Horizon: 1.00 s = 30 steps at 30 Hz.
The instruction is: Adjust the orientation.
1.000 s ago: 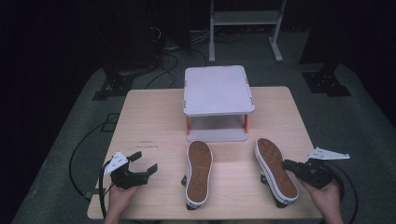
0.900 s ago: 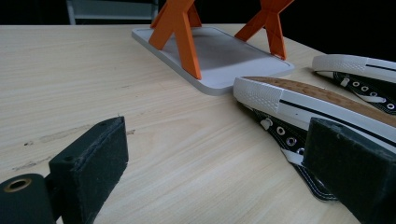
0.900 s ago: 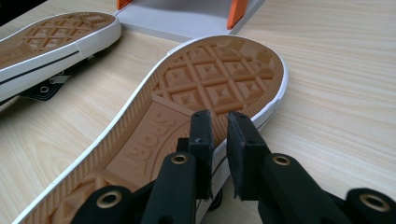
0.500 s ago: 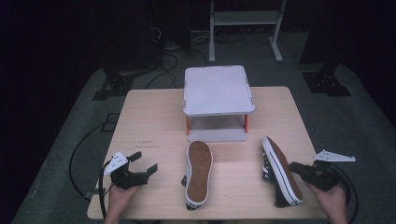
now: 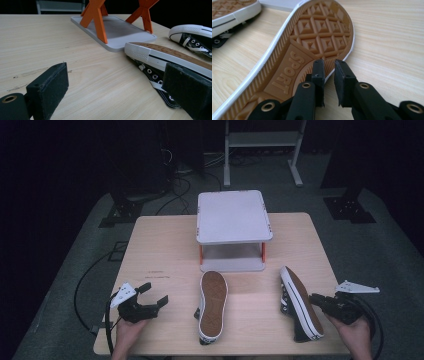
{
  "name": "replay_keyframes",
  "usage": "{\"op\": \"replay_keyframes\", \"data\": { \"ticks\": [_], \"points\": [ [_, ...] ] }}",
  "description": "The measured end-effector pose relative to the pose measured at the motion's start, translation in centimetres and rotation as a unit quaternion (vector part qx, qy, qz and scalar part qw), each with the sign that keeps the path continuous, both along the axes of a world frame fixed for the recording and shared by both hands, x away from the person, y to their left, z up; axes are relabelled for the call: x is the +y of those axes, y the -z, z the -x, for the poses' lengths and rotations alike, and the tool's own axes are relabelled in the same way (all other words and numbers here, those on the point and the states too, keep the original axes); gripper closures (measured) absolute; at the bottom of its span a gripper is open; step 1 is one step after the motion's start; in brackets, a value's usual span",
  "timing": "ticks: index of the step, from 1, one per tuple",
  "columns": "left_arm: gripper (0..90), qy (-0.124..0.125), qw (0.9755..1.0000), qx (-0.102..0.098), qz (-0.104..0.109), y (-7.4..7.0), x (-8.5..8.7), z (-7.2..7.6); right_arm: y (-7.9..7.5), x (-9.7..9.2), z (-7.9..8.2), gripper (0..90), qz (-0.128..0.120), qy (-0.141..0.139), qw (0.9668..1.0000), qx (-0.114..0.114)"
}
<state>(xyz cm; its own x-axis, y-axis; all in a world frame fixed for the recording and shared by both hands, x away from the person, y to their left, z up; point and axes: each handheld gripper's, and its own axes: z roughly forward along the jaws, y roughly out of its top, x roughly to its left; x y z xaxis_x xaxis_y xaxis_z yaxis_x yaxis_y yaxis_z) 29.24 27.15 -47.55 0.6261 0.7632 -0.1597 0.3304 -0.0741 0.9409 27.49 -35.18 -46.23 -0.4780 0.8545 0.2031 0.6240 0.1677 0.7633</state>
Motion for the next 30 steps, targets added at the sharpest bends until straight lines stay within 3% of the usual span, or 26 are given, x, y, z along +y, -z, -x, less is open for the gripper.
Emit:
{"op": "replay_keyframes", "data": {
  "ticks": [7,12,13,16,20,21,23,24,26,30],
  "points": [
    [6.2,0.000,0.9999,0.001,0.013,-0.1,0.0,0.1,0.2,-0.3,0.0,76.3,0.003,0.010,0.9999,0.007],
    [6.2,-0.001,0.9999,-0.001,0.011,-0.1,0.1,0.1,-0.8,-0.2,0.2,73.8,-0.003,0.019,0.9998,-0.010],
    [6.2,-0.001,0.9999,0.000,0.012,0.0,0.1,0.0,-1.8,0.5,0.4,72.9,-0.004,0.011,0.9996,-0.024],
    [6.2,-0.002,0.9999,0.000,0.011,0.0,0.1,0.0,-2.8,1.5,0.4,70.3,-0.001,-0.001,0.9993,-0.038],
    [6.2,-0.002,0.9999,-0.002,0.012,-0.1,0.1,0.1,-4.3,3.6,0.0,61.5,-0.002,-0.029,0.9986,-0.045],
    [6.2,-0.002,0.9999,-0.002,0.012,-0.1,0.2,0.1,-4.3,4.0,-0.2,60.5,0.002,-0.036,0.9984,-0.044],
    [6.2,-0.003,0.9999,-0.002,0.013,-0.1,0.2,0.1,-4.1,5.6,-0.8,59.1,0.037,-0.045,0.9977,-0.035],
    [6.2,-0.003,0.9999,-0.003,0.012,-0.1,0.2,0.2,-4.1,5.6,-0.8,59.1,0.037,-0.045,0.9977,-0.035],
    [6.2,-0.003,0.9999,-0.004,0.013,-0.2,0.3,0.2,-3.7,6.0,-1.0,64.1,0.054,-0.044,0.9971,-0.032],
    [6.2,-0.003,0.9999,-0.005,0.013,-0.2,0.3,0.1,-3.5,5.5,-0.9,69.0,0.051,-0.035,0.9973,-0.040]
  ]
}}
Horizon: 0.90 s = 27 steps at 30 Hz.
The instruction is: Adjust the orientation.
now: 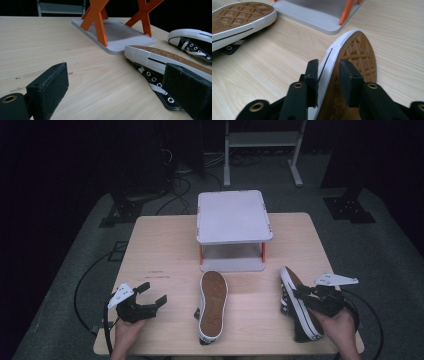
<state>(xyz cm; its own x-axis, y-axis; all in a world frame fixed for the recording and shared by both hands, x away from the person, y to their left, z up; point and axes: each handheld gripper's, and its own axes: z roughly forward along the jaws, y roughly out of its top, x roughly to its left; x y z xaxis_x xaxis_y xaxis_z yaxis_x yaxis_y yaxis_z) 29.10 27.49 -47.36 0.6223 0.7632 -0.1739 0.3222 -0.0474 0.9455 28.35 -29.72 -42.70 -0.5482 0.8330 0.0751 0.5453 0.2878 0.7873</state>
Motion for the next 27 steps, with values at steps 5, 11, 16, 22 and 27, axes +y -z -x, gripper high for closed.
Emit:
{"op": "replay_keyframes", "data": {
  "ticks": [5,11,16,22,27],
  "points": [
    [6.2,0.001,1.0000,-0.001,-0.002,0.0,-0.1,0.1,-0.1,-1.4,0.3,71.2,-0.015,0.010,0.9998,0.004],
    [6.2,0.000,1.0000,0.002,0.000,0.1,-0.2,0.0,0.1,-3.2,0.9,72.3,-0.035,0.026,0.9990,0.009],
    [6.2,-0.001,1.0000,0.002,0.001,0.1,-0.2,0.0,0.3,-4.5,1.3,73.7,-0.045,0.039,0.9982,0.006],
    [6.2,-0.001,1.0000,0.001,0.002,0.0,-0.1,0.1,0.6,-6.6,1.8,75.1,-0.062,0.068,0.9958,-0.002],
    [6.2,-0.002,1.0000,0.001,0.005,0.1,-0.1,0.1,0.9,-7.5,1.7,75.4,-0.077,0.072,0.9944,-0.001]
  ]
}}
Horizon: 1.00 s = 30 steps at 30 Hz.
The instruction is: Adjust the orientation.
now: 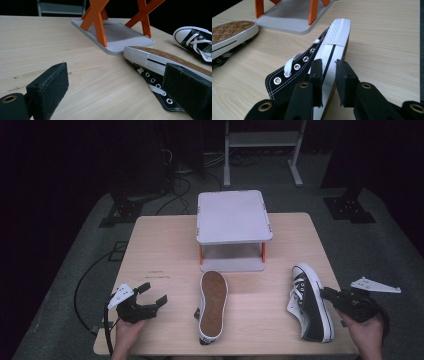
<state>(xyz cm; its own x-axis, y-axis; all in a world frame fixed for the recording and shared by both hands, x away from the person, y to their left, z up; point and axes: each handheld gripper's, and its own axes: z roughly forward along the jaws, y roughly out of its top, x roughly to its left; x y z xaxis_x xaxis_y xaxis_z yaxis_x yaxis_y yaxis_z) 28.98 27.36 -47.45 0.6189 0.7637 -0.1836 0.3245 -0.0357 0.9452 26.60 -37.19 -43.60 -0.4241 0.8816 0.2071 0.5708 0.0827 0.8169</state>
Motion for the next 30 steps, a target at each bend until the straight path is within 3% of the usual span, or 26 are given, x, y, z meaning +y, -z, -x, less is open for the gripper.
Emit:
{"op": "replay_keyframes", "data": {
  "ticks": [10,14,16,20,24,30],
  "points": [
    [6.2,0.000,1.0000,0.001,0.000,0.0,-0.1,0.1,0.7,-2.0,0.5,82.8,0.004,0.030,0.9995,-0.008],
    [6.2,0.000,1.0000,0.002,0.001,0.0,-0.1,0.0,1.4,-3.2,0.5,82.9,-0.010,0.041,0.9991,-0.006],
    [6.2,0.001,1.0000,0.003,0.001,0.1,-0.1,0.0,1.9,-3.8,0.4,82.9,-0.028,0.043,0.9987,-0.001],
    [6.2,0.002,1.0000,0.004,-0.002,0.0,-0.2,0.0,2.8,-4.7,0.5,84.5,-0.019,0.061,0.9979,0.008],
    [6.2,0.001,1.0000,0.005,0.000,0.1,-0.3,0.0,3.5,-5.3,0.4,84.9,-0.034,0.065,0.9972,0.012],
    [6.2,0.003,1.0000,0.004,-0.002,0.1,-0.4,0.0,4.4,-5.8,0.2,85.8,-0.021,0.071,0.9966,0.034]
  ]
}}
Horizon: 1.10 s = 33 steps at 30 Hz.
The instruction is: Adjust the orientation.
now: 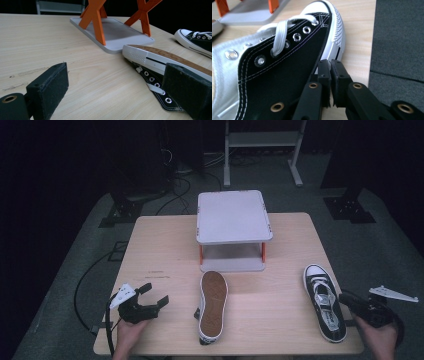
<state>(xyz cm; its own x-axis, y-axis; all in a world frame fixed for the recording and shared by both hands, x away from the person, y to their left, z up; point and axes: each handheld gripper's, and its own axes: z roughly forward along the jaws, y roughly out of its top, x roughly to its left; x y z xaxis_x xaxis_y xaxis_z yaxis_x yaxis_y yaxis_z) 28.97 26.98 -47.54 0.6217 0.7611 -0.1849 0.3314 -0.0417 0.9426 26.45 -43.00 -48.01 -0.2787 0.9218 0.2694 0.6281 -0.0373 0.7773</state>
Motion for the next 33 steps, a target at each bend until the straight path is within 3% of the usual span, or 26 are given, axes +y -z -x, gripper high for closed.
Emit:
{"op": "replay_keyframes", "data": {
  "ticks": [4,11,13,14,18,22,28,33],
  "points": [
    [6.2,0.000,1.0000,0.002,0.001,0.1,0.0,-0.1,1.0,-0.1,0.0,86.2,0.001,-0.001,0.9998,0.021],
    [6.2,0.003,1.0000,0.002,0.000,0.0,-0.1,-0.1,1.3,0.0,0.0,85.9,-0.004,-0.003,0.9998,0.021],
    [6.2,0.002,1.0000,0.002,0.000,0.0,-0.1,-0.1,1.3,-0.1,-0.1,79.3,-0.006,0.002,0.9997,0.024],
    [6.2,0.002,1.0000,0.001,-0.003,0.0,-0.1,0.0,1.4,-0.5,-0.1,67.9,0.001,0.016,0.9994,0.030],
    [6.2,-0.002,1.0000,0.001,0.000,0.0,0.1,0.1,1.1,-0.7,0.1,61.8,-0.013,0.026,0.9993,0.025],
    [6.2,-0.003,1.0000,0.002,0.001,0.1,0.2,0.0,0.6,-0.5,0.3,59.1,-0.011,0.025,0.9995,0.015],
    [6.2,-0.001,1.0000,0.001,0.000,0.0,0.0,0.1,-0.7,0.1,0.9,48.6,-0.059,-0.001,0.9983,-0.001],
    [6.2,0.000,1.0000,0.001,0.000,0.0,0.2,0.1,-2.0,1.4,1.0,40.1,-0.092,-0.034,0.9951,-0.012]
  ]
}}
